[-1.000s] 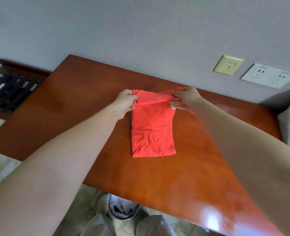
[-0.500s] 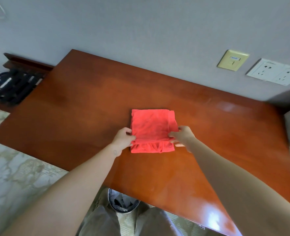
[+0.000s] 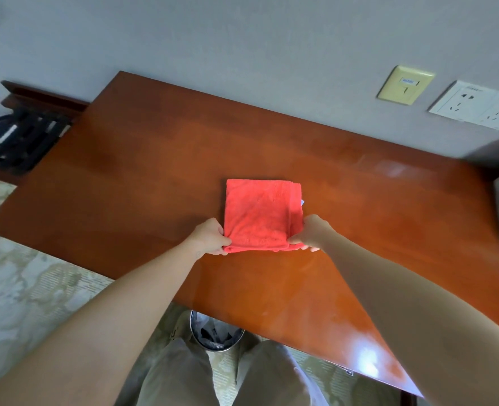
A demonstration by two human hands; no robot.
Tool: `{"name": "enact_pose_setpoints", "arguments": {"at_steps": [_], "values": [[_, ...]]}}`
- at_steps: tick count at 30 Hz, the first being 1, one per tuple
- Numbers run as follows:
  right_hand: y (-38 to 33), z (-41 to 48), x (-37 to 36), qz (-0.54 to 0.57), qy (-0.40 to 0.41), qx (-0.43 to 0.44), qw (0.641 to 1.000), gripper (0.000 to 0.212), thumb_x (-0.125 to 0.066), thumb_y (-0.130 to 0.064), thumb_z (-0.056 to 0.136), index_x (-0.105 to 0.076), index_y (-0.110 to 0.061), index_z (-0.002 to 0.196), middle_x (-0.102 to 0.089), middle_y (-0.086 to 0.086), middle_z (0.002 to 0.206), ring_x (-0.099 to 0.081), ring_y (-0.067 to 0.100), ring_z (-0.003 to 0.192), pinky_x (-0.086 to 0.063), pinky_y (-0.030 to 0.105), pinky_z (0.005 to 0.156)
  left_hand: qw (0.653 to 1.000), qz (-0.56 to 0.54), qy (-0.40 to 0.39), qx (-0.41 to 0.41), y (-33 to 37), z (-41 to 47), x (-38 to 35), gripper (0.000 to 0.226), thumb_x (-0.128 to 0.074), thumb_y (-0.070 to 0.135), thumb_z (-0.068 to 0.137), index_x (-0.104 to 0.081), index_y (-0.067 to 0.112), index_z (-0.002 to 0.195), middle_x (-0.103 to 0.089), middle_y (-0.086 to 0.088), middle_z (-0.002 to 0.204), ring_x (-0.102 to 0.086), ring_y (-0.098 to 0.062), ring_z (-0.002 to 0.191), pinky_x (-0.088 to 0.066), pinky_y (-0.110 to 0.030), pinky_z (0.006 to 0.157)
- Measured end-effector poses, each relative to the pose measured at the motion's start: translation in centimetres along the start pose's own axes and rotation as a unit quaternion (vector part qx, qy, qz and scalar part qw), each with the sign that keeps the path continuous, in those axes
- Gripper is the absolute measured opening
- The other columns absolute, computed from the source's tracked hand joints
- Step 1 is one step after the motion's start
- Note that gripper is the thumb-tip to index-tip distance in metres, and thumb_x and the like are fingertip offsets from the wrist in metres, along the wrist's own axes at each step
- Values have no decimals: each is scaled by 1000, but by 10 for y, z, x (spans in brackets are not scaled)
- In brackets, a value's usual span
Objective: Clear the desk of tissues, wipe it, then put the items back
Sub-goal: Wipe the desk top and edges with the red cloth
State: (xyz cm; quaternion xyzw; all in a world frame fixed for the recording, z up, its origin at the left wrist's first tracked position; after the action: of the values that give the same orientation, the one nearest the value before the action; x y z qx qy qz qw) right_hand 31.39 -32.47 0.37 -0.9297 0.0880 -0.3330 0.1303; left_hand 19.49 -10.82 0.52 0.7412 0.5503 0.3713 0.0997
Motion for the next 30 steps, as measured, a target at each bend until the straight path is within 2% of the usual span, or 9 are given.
{"name": "enact_pose_setpoints", "arguments": {"at_steps": [2,4,8,12,16,23,26,28,30], "values": [[-1,-1,7,-36,35,-23,998,51,-74,-45,73,-56,-10,104,-66,2,84,-65,20,80,-54,31,67,998,63,7,7,1,5,9,39,-70,29,90,-48,6,114,-59,-12,118,-67,-28,104,-58,-38,87],[-6,-2,25,-31,129,-25,991,61,-66,-53,76,-47,-11,116,-58,5,104,-58,26,100,-50,38,77,978,174,112,-35,12,12,28,61,-69,42,88,-40,8,129,-49,-10,127,-59,-29,111,-54,-45,90],[-49,-6,34,-4,331,188,925,41,-45,-13,90,-46,-7,130,-46,13,136,-41,35,127,-39,43,101,879,240,277,-303,62,9,33,41,-55,26,96,-44,10,132,-46,-9,134,-50,-25,120,-46,-37,98],[-73,17,-26,-15,265,295,918,50,-30,-12,101,-28,-9,151,-17,8,162,-11,24,150,-15,38,121,888,285,168,-319,54,35,-12,61,-36,30,104,-13,8,156,-9,-8,165,-5,-23,152,-10,-43,123],[-41,37,-49,-132,262,288,911,58,-17,-47,104,0,-28,156,9,-9,162,14,10,149,6,34,122,864,421,116,-252,15,63,-26,80,-3,68,94,24,21,152,29,5,160,28,-14,146,11,-56,119],[-33,38,-46,-189,252,324,892,63,-9,-55,100,9,-31,154,13,-11,161,19,9,147,8,38,122,842,444,129,-278,10,69,-21,98,-3,87,79,32,27,149,35,4,158,31,-15,145,13,-60,117],[-28,37,-38,-110,234,312,914,68,-27,-52,100,5,-29,156,10,-8,163,13,11,149,5,41,122,882,376,110,-263,11,60,-17,103,-16,85,80,34,26,148,41,-3,155,33,-20,145,16,-53,118],[-15,31,-24,13,286,264,921,73,-49,-41,98,-11,-19,156,-12,4,163,-12,21,149,-15,41,121,931,232,177,-220,8,53,-4,105,-36,76,86,19,19,155,24,-8,161,18,-27,150,7,-47,119],[2,22,-16,103,313,189,925,65,-58,-31,94,-30,-12,149,-35,12,148,-36,29,135,-35,40,110,942,135,258,-164,0,42,6,91,-50,63,90,-16,10,156,-13,-12,157,-16,-30,147,-21,-43,118]]}}
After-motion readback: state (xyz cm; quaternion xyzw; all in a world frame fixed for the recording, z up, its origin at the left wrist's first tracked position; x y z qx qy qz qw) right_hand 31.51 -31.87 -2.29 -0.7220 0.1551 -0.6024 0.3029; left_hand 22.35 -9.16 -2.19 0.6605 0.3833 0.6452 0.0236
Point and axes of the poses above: each hand's wrist, its own z-axis towards the middle knuckle, its own x-axis out of the back of the hand, y = z × x, the point moved 5 cm from there along z, towards the middle knuckle
